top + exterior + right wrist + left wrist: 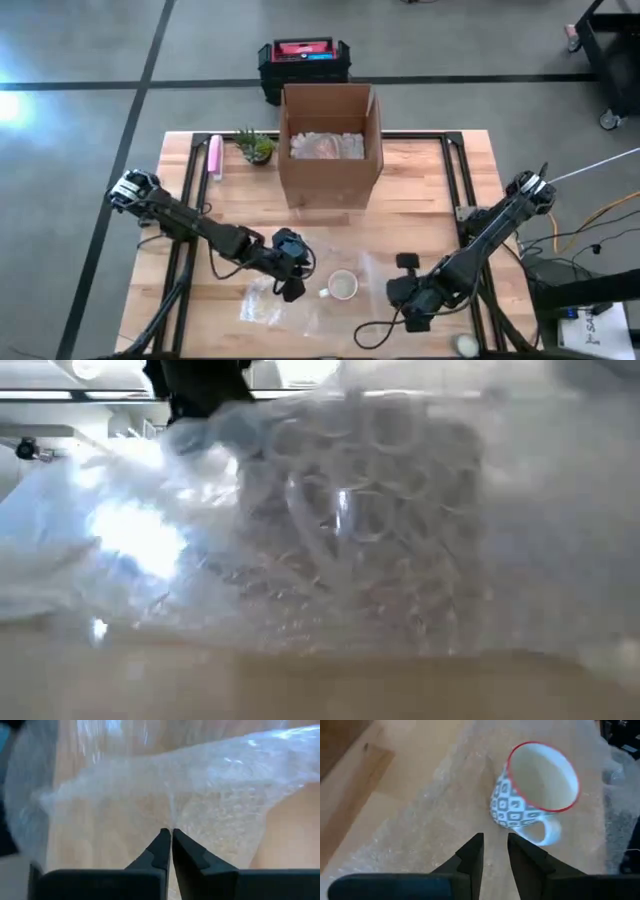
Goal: Wrap mug
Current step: Wrap the gray mug with the bubble wrap
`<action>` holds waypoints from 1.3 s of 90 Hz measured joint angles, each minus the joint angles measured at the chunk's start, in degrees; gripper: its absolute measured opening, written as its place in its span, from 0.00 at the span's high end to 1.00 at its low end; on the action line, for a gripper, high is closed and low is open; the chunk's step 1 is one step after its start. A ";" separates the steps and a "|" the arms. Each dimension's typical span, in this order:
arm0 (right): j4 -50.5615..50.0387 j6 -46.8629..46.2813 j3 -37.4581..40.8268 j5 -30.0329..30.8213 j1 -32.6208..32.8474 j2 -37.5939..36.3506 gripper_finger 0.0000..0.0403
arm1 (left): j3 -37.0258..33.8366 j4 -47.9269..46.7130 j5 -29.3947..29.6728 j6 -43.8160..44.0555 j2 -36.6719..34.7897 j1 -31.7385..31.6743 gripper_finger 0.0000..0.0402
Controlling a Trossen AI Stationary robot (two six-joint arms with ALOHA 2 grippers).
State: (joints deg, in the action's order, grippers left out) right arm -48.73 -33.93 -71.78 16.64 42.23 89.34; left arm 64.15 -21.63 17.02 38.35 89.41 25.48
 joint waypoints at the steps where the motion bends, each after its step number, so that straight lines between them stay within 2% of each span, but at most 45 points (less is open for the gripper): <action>1: 0.03 0.57 -0.40 0.70 -0.11 0.00 1.00 | 0.17 -0.06 0.01 -0.12 0.00 0.07 0.81; 14: 4.37 7.37 -3.07 6.15 -2.32 0.13 1.00 | 0.86 0.05 0.30 -0.38 -0.04 0.52 0.81; 26: 13.35 13.65 -2.74 6.58 -5.19 0.97 1.00 | 0.58 2.78 1.05 -0.40 -0.04 0.48 0.81; 42: 22.55 20.84 -2.63 6.55 -9.02 4.56 1.00 | 0.53 11.72 1.04 -1.61 -0.01 0.69 0.81; 54: 24.54 22.47 -2.61 6.52 -11.06 7.46 1.00 | 0.52 16.08 1.03 -3.20 2.15 0.72 0.81; 70: 18.97 21.87 -3.52 5.90 -11.43 8.01 1.00 | 0.62 17.20 0.96 -4.01 6.54 0.50 0.81; 77: 9.05 18.61 -6.41 4.27 -10.56 6.10 1.00 | 0.62 16.74 0.76 -4.54 7.23 0.51 0.81; 85: -2.08 9.69 -8.71 1.47 -8.72 3.34 1.00 | 0.62 16.49 0.43 -4.66 7.27 0.75 0.81; 100: -16.22 -7.99 -4.76 -1.36 -3.28 1.73 0.94 | 0.62 16.59 0.37 -4.86 6.62 1.03 0.81; 105: -18.53 -13.83 -1.94 -2.22 -0.18 1.73 0.89 | 0.62 16.58 0.36 -4.86 6.58 1.15 0.81; 117: -16.31 -22.79 5.60 -4.77 6.90 2.68 0.73 | 0.62 16.54 0.37 -4.77 6.62 1.24 0.81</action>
State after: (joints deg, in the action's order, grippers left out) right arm -65.04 -56.71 -66.18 11.87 49.13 92.02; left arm 64.77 -5.08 17.39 33.58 96.03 26.72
